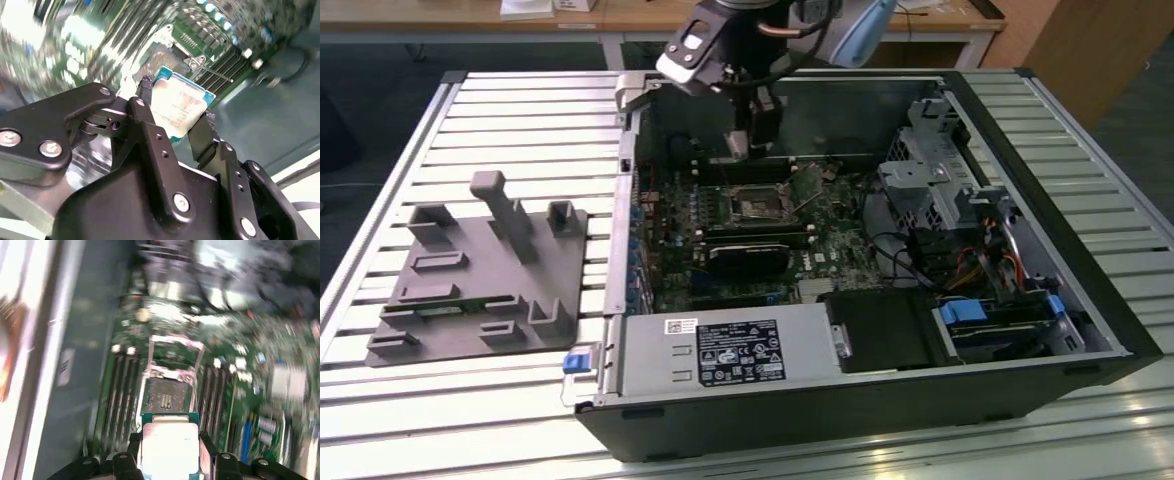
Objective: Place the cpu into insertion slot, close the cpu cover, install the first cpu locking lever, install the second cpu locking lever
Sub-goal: 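Place the cpu into insertion slot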
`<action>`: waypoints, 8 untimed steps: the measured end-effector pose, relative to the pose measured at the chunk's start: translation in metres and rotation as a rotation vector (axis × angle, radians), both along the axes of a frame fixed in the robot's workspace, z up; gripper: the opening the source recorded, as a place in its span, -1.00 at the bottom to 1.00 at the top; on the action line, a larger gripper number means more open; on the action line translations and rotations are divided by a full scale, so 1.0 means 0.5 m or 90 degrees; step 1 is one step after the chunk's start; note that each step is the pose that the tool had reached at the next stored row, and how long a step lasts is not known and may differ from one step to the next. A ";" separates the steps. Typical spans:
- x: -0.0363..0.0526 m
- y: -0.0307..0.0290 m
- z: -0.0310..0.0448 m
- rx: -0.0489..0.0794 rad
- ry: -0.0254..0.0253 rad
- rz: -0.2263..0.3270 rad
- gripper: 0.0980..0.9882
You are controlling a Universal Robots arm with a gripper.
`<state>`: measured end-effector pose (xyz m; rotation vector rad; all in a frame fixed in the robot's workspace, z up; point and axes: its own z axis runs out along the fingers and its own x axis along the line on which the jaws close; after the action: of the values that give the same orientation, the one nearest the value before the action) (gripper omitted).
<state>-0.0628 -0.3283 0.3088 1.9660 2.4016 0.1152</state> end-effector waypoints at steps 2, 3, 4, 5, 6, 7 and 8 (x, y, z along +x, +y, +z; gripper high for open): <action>0.008 -0.004 0.011 0.001 -0.0005 0.084 -0.01; 0.012 -0.005 0.017 0.001 -0.0007 0.126 -0.01; 0.017 -0.007 0.024 0.001 -0.0009 0.172 -0.01; 0.021 -0.009 0.029 0.001 -0.0011 0.213 -0.01; 0.025 -0.011 0.035 0.002 -0.0013 0.256 -0.01; 0.029 -0.013 0.041 0.002 -0.0015 0.298 -0.01; 0.033 -0.015 0.047 0.002 -0.0016 0.340 -0.01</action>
<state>-0.0462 -0.3356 0.3323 1.2712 2.8535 0.1327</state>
